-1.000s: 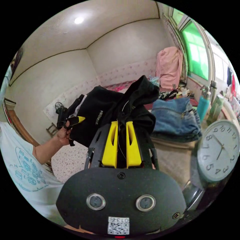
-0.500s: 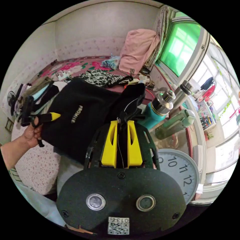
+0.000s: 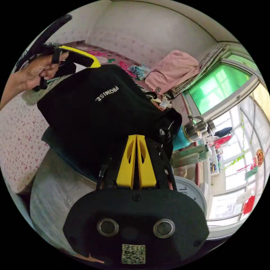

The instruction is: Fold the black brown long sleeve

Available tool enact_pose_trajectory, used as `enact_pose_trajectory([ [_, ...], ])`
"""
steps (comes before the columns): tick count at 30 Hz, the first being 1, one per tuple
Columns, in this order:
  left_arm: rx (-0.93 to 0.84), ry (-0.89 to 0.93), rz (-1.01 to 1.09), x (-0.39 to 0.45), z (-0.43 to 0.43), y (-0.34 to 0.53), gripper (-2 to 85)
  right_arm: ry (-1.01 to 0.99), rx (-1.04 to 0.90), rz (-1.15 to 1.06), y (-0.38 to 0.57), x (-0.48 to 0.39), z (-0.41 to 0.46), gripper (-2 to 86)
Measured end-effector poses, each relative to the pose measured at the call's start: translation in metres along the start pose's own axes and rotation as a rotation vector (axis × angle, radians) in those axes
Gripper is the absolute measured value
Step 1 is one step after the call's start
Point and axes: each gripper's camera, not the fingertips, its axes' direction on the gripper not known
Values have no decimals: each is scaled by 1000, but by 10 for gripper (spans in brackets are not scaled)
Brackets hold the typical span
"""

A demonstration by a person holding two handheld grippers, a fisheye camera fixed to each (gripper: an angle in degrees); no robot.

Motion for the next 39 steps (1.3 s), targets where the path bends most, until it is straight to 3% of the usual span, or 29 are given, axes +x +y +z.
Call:
enact_pose_trajectory([
  [4, -53, -46, -49, 15, 22, -10, 17, -1, 31, 42, 1, -3, 13, -1],
  [7, 12, -128, 34, 41, -2, -10, 5, -32, 24, 61, -9, 0, 1, -1],
  [11, 159, -201, 79, 70, -26, 12, 4, 66, 282, 136, 5, -7, -36, -2],
  [13, 16, -185, 141, 84, 2, 17, 0, 89, 244, 94, 7, -18, -21, -3],
  [15, 19, -228, 190, 90, 8, 18, -2, -4, 50, 24, 6, -31, 26, -2],
  [20, -63, -236, 217, 89, 6, 7, -3, -35, 83, 139, 6, -38, 44, -2],
  [23, -43, -102, 113, 70, -18, 14, -3, 7, 100, 141, 8, -53, 48, -1],
  [27, -11, 82, -65, 43, -72, 72, -3, 47, 74, 186, 4, -62, 36, -2],
  [31, -81, 68, -128, 31, -126, 177, -3, -53, 390, 178, 8, -116, -32, -2],
  [39, -228, -28, -399, -12, -243, 374, -3, -503, 227, 5, -4, -347, -27, -1],
])
